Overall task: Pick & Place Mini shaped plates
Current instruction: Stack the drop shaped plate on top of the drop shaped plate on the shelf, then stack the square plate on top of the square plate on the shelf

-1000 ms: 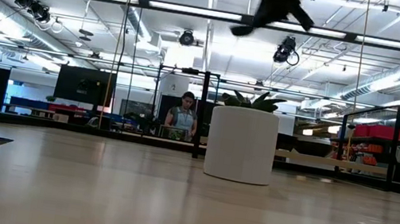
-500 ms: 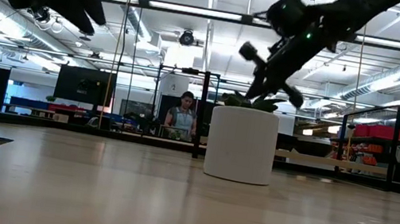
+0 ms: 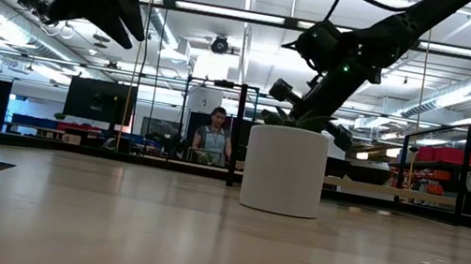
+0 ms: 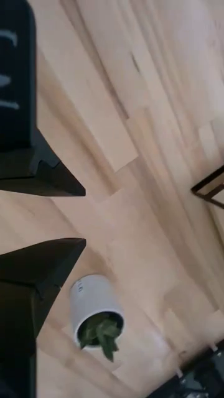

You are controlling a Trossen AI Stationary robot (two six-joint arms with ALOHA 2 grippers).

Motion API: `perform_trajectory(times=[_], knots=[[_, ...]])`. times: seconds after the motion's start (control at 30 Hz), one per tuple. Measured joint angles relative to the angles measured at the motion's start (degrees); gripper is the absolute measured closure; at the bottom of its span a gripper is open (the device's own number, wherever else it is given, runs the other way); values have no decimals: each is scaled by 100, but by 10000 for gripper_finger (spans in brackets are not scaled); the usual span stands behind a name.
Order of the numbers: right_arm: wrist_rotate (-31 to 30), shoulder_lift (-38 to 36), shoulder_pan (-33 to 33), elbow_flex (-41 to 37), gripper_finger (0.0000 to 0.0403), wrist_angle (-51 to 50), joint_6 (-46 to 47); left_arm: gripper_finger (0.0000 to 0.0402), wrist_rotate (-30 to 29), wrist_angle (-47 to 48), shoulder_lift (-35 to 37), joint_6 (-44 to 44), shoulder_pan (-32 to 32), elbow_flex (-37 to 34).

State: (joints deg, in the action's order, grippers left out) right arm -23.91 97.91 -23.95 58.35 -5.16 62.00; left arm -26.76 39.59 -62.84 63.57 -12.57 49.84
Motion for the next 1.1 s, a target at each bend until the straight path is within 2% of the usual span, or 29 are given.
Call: perform_trajectory(times=[0.17, 0.47, 0.53, 0.67, 0.93, 1.1], knots=[[-113, 31, -26, 0, 392, 5, -9, 278, 181, -4, 1, -129, 204, 0], [21, 31, -63, 0, 347, 54, -90, 278, 242, -1, 1, -134, 316, 0], [311, 31, -126, 0, 335, 242, -241, 278, 243, -10, 1, -134, 316, 0], [1402, -7, -418, 0, 319, 539, -1348, 278, 244, -61, 1, -134, 314, 0], [2342, -198, -750, 0, 331, 419, -1937, 278, 246, -195, -1, -127, 314, 0], [2486, -426, -533, 0, 356, 629, -2345, 278, 266, -190, -1, -125, 314, 2]])
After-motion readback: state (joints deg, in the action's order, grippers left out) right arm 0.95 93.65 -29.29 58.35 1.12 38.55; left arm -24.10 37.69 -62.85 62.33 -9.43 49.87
